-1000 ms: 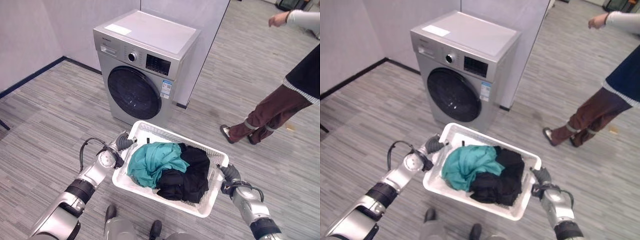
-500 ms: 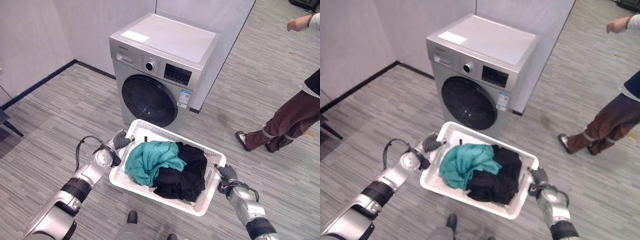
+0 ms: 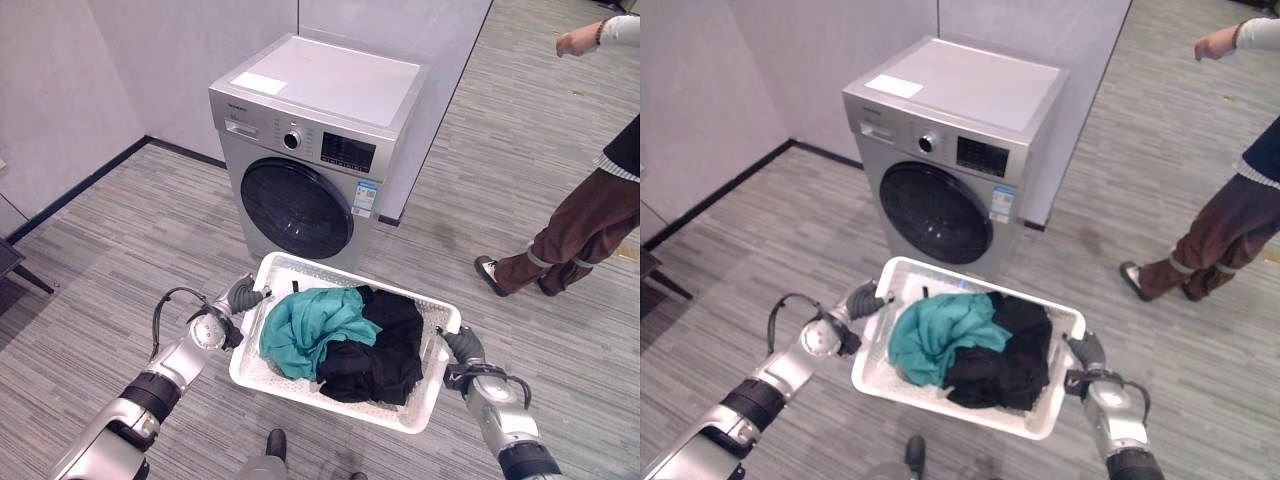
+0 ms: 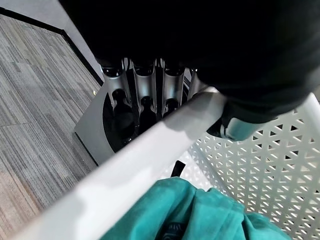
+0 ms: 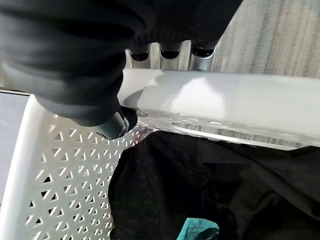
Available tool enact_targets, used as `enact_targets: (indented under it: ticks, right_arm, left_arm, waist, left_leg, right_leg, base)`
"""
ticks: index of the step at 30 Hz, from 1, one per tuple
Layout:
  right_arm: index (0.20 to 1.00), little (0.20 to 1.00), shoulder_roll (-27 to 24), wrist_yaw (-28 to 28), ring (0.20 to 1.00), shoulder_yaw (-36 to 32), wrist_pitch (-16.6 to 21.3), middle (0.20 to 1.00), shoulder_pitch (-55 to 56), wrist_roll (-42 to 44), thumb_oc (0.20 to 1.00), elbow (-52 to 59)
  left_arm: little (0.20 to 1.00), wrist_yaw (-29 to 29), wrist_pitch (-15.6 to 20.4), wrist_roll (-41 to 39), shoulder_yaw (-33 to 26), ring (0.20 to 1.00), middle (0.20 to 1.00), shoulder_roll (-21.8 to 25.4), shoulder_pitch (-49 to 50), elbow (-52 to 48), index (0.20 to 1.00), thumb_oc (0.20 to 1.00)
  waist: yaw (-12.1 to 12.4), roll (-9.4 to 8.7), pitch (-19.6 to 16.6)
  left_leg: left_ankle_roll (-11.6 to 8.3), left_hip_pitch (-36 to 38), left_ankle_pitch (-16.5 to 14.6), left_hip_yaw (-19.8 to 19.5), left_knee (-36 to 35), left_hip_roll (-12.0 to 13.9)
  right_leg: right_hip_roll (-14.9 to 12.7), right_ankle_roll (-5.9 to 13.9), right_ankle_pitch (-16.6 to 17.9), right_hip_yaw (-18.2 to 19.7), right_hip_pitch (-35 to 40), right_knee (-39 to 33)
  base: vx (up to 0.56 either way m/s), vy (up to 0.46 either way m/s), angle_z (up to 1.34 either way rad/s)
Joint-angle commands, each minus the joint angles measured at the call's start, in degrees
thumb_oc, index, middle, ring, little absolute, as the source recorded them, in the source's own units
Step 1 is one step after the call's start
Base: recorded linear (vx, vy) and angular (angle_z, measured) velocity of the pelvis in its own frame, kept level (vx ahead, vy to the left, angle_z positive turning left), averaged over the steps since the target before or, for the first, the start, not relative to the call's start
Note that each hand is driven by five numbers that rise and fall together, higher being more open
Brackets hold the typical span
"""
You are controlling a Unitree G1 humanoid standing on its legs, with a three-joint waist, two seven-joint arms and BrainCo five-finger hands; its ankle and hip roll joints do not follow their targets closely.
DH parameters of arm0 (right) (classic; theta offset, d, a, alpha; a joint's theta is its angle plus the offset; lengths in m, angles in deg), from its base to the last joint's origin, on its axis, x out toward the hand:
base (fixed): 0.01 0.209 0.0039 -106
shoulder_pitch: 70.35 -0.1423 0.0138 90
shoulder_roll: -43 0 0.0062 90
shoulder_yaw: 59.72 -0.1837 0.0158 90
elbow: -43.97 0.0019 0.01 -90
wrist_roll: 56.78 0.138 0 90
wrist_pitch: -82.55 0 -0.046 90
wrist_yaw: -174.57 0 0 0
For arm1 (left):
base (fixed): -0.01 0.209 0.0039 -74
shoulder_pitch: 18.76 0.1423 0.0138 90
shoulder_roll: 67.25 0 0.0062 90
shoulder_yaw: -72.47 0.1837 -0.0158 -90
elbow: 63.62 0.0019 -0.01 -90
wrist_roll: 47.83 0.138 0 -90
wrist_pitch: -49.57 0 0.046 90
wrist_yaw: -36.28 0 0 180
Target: Grab the laundry basket,head to the washer,open it,put in the laundry and shut it.
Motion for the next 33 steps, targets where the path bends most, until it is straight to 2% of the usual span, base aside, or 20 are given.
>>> enact_targets:
  ticks: [1, 11, 12, 21, 22, 27, 33]
  right_arm:
    - [0.200, 0.200, -6.4, -0.8, 0.200, -8.3, 6.2, 0.200, 2.1, 2.7, 0.200, 2.3]
    - [0.200, 0.200, -5.4, -1.3, 0.200, -9.0, 6.6, 0.200, 3.0, 3.1, 0.200, 2.3]
    - [0.200, 0.200, -2.2, 1.7, 0.200, 8.9, 4.2, 0.200, -1.4, -2.2, 0.200, -4.4]
    - [0.200, 0.200, -1.2, 1.8, 0.200, 8.7, 4.0, 0.200, -2.3, -0.2, 0.200, -1.0]
    - [0.200, 0.200, -1.3, 1.9, 0.200, 9.2, 4.4, 0.200, -2.8, 0.7, 0.200, 3.3]
    - [0.200, 0.200, -1.4, 2.0, 0.200, 11.9, 5.9, 0.200, -6.9, 2.4, 0.200, 11.4]
    - [0.200, 0.200, -2.5, 1.1, 0.200, 13.6, 5.8, 0.200, -12.1, 1.8, 0.200, 16.6]
  left_arm:
    - [0.200, -2.4, 0.6, -0.9, -8.0, 0.200, 0.200, 2.3, -2.7, 6.3, 0.200, 0.200]
    - [0.200, -2.9, 0.4, -0.9, -9.5, 0.200, 0.200, 2.9, -1.5, 6.6, 0.200, 0.200]
    - [0.200, -7.3, 2.9, -7.2, -21.0, 0.200, 0.200, -10.3, 11.9, -5.8, 0.200, 0.200]
    - [0.200, -6.4, 2.4, -7.8, -21.7, 0.200, 0.200, -10.4, 13.5, -5.6, 0.200, 0.200]
    - [0.200, -6.9, 2.5, -7.5, -22.6, 0.200, 0.200, -10.0, 13.3, -6.2, 0.200, 0.200]
    - [0.200, -7.8, 3.2, -7.4, -23.9, 0.200, 0.200, -8.7, 11.9, -7.4, 0.200, 0.200]
    - [0.200, -9.3, 3.5, -6.9, -25.5, 0.200, 0.200, -7.0, 9.8, -9.4, 0.200, 0.200]
  waist:
    - [0.8, 1.97, -5.7]
    - [0.7, 2.27, -5.7]
    - [-1.6, 5.90, -0.1]
    - [-1.1, 5.73, 0.3]
    - [-0.8, 5.56, 0.8]
    - [0.4, 4.94, 2.2]
    - [1.5, 3.65, 3.5]
  left_leg:
    - [0.83, 1.5, -6.5, -2.1, 1.8, 2.7]
    - [0.98, 2.1, -6.5, -2.3, 1.0, 2.4]
    - [0.24, -9.0, -6.6, 7.6, 0.2, 1.7]
    - [0.69, -9.4, -6.9, 7.1, 0.2, 1.0]
    - [0.83, -9.8, -7.0, 7.1, 0.2, 0.8]
    - [1.18, -11.0, -7.1, 7.6, 0.2, 0.6]
    - [1.49, -11.6, -7.1, 8.2, 0.3, 0.2]
  right_leg:
    - [-3.8, 4.74, -2.7, -0.8, -3.7, 4.9]
    - [-3.8, 4.91, -2.7, -1.3, -3.6, 4.6]
    - [-4.6, 3.77, 2.1, 1.1, -15.7, -0.1]
    - [-5.3, 4.12, 2.6, 1.0, -16.1, -0.1]
    - [-5.5, 4.37, 3.0, 1.0, -16.6, -0.1]
    - [-6.1, 4.72, 3.7, 0.6, -17.9, -0.1]
    - [-6.9, 4.94, 4.3, 0.1, -18.3, -0.1]
  base:
    - [0.00, 0.000, 0.00]
    - [0.00, 0.000, 0.00]
    - [0.02, 0.020, -0.40]
    - [0.01, 0.019, -0.02]
    - [-0.01, 0.038, 0.00]
    - [-0.02, 0.045, -0.03]
    - [0.00, 0.059, -0.04]
